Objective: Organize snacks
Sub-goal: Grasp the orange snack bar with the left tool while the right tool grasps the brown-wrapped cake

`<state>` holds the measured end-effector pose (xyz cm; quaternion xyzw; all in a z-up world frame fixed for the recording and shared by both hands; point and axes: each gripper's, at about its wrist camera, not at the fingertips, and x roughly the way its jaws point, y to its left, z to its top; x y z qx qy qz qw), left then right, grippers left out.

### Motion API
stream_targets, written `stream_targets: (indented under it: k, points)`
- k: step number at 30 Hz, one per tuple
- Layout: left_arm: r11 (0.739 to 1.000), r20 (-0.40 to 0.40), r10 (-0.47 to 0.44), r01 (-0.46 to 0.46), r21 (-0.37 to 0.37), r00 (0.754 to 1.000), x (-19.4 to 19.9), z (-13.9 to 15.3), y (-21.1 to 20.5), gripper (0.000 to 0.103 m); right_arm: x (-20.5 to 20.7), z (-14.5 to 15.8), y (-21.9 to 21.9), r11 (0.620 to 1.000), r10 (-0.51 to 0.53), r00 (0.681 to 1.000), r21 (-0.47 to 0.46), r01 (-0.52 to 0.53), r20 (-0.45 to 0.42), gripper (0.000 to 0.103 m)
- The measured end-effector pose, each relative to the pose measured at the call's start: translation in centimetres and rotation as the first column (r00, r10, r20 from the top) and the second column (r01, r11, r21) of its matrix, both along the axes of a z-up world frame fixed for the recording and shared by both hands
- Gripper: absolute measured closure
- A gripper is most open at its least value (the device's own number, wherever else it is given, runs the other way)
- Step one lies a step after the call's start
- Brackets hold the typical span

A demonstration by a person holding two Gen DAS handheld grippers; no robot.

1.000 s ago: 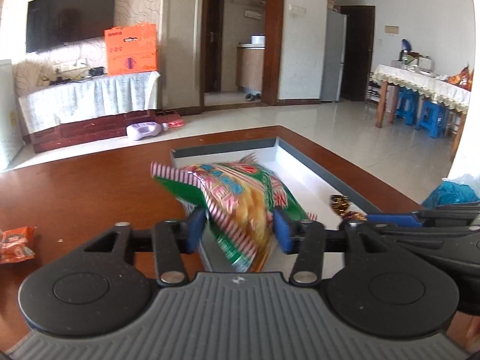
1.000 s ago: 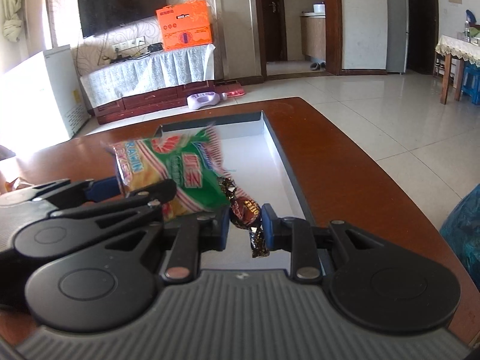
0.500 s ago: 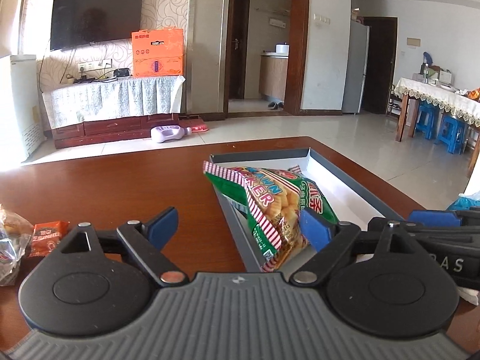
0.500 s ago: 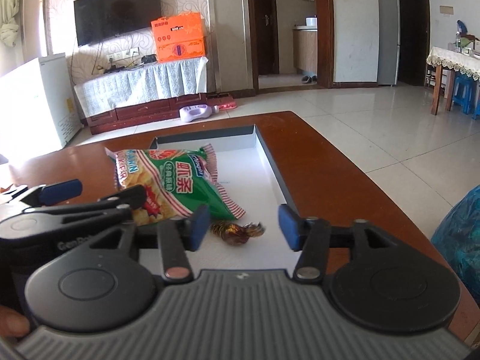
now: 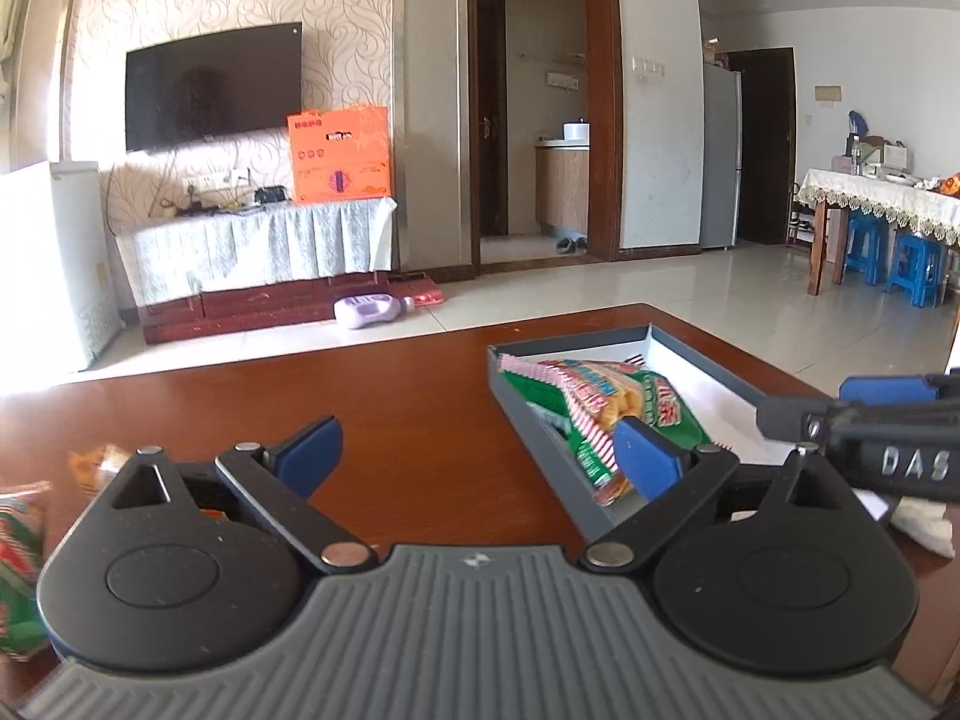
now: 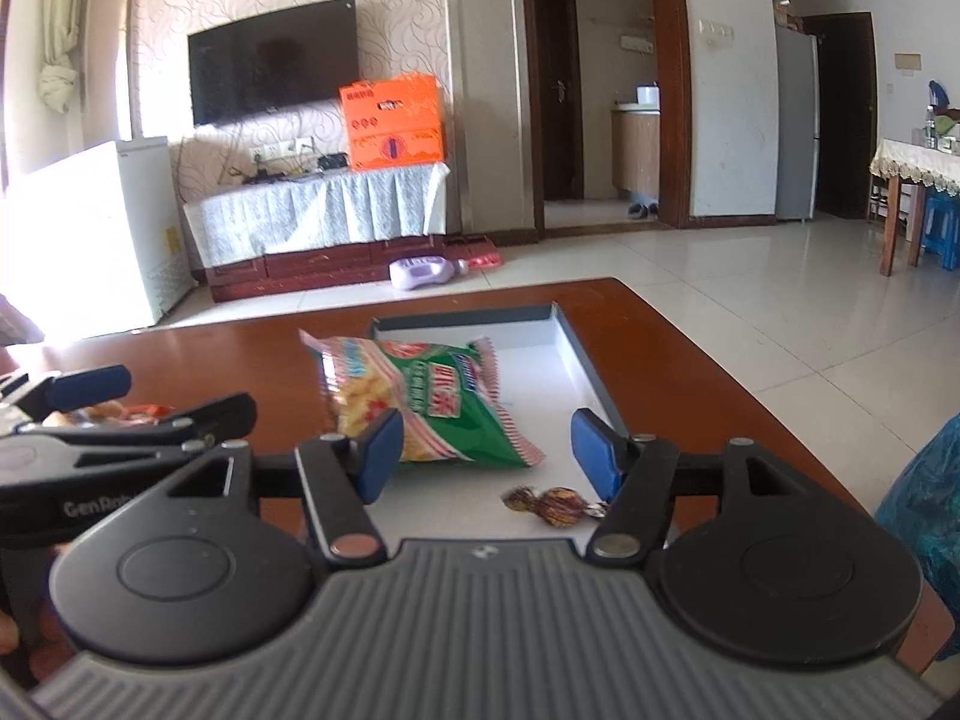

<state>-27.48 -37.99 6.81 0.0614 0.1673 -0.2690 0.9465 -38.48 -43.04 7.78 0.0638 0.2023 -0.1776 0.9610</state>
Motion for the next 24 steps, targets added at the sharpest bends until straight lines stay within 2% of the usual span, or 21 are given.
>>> stream_targets:
  k: [10, 14, 19, 24]
  points:
    - [0.999, -0.028, 0.036, -0.035, 0.021, 0.999, -3.9, -0.2, 6.5, 0.004, -0.8, 0.7, 3.3, 0.995, 0.098, 0.994, 0.013, -0.099, 0.040, 0.039]
    - [0.998, -0.039, 0.034, -0.033, 0.046, 0.999, -6.2, -0.9, 8.4, 0.004, -1.1, 0.5, 4.9, 0.985, 0.170, 0.985, 0.008, -0.170, 0.038, 0.039]
    - [0.997, -0.080, -0.005, 0.011, 0.079, 0.997, -9.3, -2.8, 10.7, 0.004, -1.0, 0.4, 6.9, 0.959, 0.284, 0.959, 0.001, -0.284, 0.016, 0.039]
    - [0.992, -0.103, -0.019, 0.032, 0.126, 0.995, -10.8, -4.8, 11.3, 0.005, -0.4, -0.2, 9.1, 0.924, 0.381, 0.924, -0.008, -0.382, -0.040, 0.039]
